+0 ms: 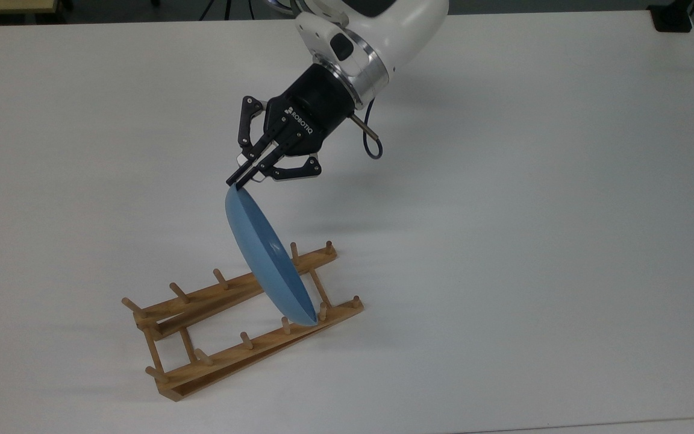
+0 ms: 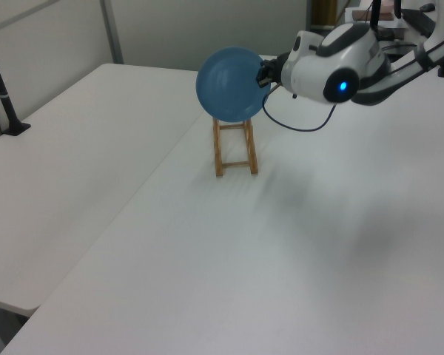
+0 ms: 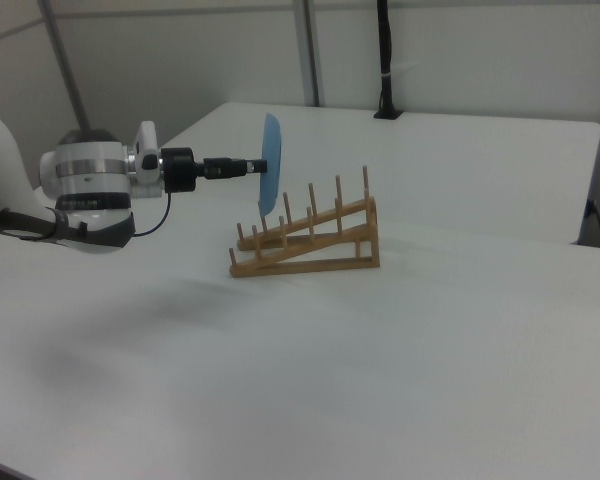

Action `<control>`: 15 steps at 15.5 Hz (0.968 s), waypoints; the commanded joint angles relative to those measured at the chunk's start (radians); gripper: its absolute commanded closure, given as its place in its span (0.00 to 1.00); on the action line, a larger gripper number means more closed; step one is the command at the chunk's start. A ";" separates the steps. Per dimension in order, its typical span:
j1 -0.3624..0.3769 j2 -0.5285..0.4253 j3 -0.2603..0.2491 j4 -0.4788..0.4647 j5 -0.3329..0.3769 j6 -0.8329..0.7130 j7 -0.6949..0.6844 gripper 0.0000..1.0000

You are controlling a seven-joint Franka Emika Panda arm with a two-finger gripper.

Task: Place plate in plate rack
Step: 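Lift the plate upright and carry it over the wooden rack pegs, then lower the plate between the pegs and open the gripper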

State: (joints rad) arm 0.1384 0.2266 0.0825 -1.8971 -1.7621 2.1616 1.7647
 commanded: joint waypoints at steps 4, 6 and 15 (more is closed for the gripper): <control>0.032 0.060 -0.003 0.013 -0.060 -0.055 0.084 1.00; 0.035 0.075 -0.003 0.012 -0.060 -0.068 0.085 1.00; 0.044 0.109 -0.001 0.013 -0.068 -0.104 0.090 0.17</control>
State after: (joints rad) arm 0.1716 0.3258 0.0829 -1.8961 -1.8038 2.0886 1.8284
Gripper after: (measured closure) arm 0.797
